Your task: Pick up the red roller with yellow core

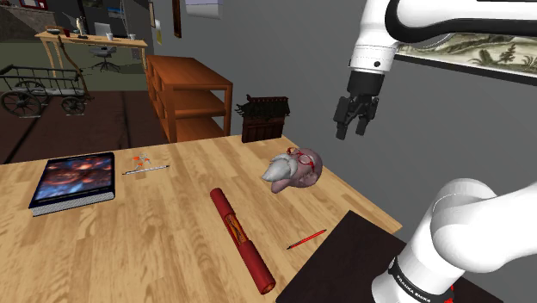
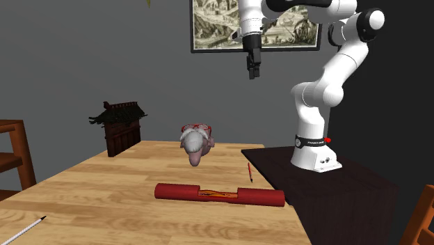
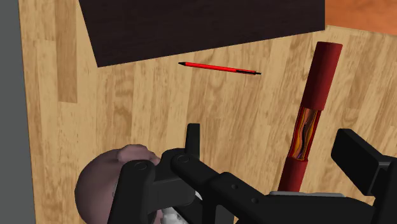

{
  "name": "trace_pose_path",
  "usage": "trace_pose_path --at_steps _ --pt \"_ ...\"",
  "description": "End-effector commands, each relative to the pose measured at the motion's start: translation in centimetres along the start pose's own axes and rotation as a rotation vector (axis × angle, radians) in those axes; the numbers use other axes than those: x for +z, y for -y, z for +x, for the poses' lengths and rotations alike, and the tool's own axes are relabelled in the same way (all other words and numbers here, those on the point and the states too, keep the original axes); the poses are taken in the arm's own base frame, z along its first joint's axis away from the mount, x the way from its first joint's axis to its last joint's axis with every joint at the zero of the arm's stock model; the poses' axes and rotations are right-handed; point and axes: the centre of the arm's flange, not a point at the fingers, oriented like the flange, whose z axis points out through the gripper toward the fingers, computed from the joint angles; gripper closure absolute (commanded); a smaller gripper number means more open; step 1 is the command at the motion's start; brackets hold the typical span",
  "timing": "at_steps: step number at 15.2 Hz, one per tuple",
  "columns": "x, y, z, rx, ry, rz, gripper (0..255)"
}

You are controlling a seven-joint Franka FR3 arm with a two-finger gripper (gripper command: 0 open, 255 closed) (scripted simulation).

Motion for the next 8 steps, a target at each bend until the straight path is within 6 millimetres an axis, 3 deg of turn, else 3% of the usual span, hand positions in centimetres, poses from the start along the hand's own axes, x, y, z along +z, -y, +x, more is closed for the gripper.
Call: trace_pose_path --at_steps 1,8 --pt "0.0 0.0 0.0 0.000 0.000 0.000 0" --pt "7.3 4.7 2.8 0.032 -0.025 -0.001 0"
